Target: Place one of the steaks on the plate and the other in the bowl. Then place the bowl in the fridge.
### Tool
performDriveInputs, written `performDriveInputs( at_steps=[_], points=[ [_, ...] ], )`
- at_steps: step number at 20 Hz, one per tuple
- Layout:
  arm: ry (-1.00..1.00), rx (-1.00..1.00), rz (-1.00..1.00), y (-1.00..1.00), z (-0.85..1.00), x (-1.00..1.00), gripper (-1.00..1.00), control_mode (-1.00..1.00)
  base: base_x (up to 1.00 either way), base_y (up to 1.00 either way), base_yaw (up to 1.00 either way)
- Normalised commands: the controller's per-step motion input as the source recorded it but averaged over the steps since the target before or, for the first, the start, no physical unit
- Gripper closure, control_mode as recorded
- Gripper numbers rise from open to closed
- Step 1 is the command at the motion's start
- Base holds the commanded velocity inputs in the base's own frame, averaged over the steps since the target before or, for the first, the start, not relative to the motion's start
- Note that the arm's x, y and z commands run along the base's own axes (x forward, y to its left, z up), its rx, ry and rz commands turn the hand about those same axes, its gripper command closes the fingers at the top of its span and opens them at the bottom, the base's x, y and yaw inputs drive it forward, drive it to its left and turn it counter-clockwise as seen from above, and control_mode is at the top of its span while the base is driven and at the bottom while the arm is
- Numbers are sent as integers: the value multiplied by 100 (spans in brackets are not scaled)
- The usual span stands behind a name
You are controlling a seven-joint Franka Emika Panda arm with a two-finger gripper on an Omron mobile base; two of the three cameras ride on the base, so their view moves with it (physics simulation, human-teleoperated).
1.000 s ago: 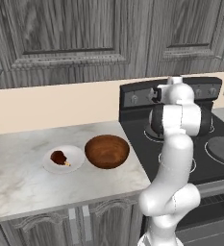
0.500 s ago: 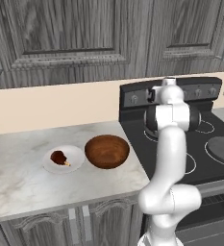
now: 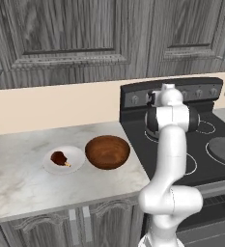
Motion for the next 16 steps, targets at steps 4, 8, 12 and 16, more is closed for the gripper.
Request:
performDriveInputs(
  at_steps=[4, 8, 12, 16],
  points=[
    [0, 0, 0, 5, -23, 3, -100, -100, 0, 0, 0],
    [0, 1, 0, 1, -34, 3, -100, -100, 0, 0, 0],
    [0, 0, 0, -2, -26, 18, -100, -100, 0, 0, 0],
    [0, 0, 2, -2, -13, 20, -100, -100, 0, 0, 0]
  ],
)
